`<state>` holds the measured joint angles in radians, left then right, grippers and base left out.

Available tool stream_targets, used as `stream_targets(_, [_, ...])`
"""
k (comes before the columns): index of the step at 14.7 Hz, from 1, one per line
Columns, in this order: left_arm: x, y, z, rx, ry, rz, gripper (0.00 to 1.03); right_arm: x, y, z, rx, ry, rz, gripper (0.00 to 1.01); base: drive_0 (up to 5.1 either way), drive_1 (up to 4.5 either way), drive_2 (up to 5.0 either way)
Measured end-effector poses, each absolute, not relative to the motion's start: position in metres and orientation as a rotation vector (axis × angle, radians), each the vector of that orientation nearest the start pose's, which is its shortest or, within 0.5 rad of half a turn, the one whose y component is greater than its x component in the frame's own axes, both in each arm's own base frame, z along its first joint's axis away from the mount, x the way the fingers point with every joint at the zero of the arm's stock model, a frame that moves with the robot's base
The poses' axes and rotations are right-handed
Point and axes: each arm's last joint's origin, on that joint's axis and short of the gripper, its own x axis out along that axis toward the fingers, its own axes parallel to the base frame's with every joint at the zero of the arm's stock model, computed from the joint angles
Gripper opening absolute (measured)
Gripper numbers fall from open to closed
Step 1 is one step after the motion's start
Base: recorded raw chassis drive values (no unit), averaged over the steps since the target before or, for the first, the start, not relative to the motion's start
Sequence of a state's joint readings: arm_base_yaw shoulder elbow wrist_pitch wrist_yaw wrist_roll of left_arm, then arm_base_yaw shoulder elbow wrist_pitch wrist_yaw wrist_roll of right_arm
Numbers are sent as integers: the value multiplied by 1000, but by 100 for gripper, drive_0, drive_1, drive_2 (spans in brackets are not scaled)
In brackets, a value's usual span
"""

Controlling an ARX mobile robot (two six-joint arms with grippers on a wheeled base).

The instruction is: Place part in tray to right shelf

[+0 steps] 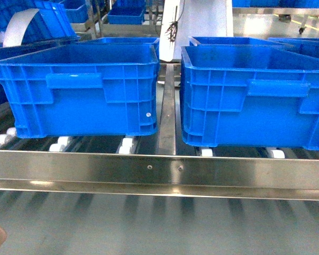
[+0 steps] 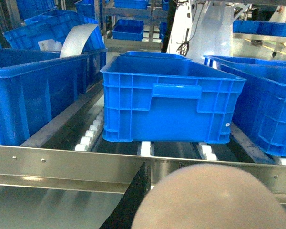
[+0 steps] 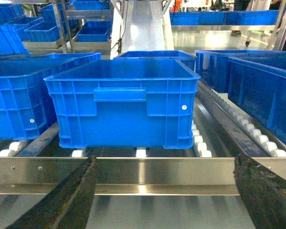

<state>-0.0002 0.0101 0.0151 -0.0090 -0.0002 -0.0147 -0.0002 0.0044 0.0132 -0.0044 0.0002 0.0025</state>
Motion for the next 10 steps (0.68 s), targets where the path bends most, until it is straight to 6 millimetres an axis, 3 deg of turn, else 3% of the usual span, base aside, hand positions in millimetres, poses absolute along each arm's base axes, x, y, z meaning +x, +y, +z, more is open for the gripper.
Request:
stream_targets(1, [97,0,167,-15,4,0,12,97,0,167,3,-4,0,100,0,0,0])
stream_targets(10, [97,0,167,-15,4,0,12,97,0,167,2,-4,-1,98,0,0,0])
